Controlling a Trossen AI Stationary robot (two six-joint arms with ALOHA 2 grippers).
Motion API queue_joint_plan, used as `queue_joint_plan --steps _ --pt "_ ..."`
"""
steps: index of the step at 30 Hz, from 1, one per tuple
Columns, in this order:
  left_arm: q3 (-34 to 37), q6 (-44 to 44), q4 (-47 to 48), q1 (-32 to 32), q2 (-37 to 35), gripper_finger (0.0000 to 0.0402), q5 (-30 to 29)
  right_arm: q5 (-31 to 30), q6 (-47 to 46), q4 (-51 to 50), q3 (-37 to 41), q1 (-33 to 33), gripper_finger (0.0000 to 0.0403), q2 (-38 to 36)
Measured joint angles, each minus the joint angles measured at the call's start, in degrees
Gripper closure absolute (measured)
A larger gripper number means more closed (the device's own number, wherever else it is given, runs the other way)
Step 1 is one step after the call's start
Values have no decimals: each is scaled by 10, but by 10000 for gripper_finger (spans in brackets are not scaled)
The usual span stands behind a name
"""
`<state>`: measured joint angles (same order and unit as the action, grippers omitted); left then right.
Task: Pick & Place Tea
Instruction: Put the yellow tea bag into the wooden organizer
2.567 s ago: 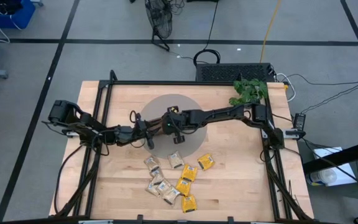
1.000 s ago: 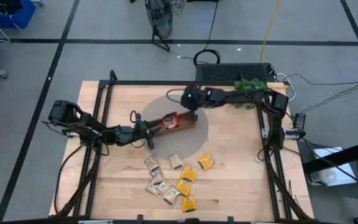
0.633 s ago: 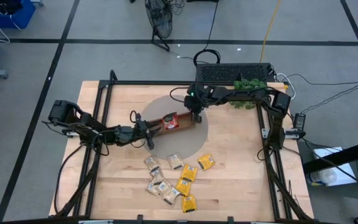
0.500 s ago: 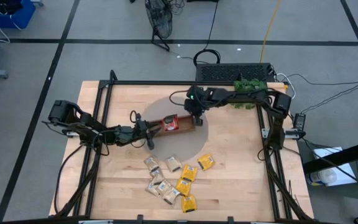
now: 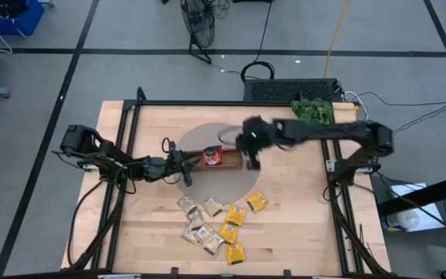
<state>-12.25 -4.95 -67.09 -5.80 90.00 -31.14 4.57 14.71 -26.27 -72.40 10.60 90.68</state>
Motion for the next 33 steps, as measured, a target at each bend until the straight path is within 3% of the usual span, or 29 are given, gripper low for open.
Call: queue_joint_plan --steps 7,11,17,21,27,33 --pt "0 0 0 0 0 286 0 2 -49 186 205 -150 400 -150" --pt "0 0 0 0 0 286 0 -23 -68 263 282 -238 353 -182" --pt "0 0 0 0 0 286 0 -252 -32 207 280 -389 220 -148" --pt "0 0 0 0 0 286 0 -347 -56 165 279 -440 169 -104" --pt "0 0 0 0 0 286 0 -359 -98 160 279 -456 165 -40" --pt "0 0 0 0 0 286 0 -322 -111 179 279 -462 180 -11"
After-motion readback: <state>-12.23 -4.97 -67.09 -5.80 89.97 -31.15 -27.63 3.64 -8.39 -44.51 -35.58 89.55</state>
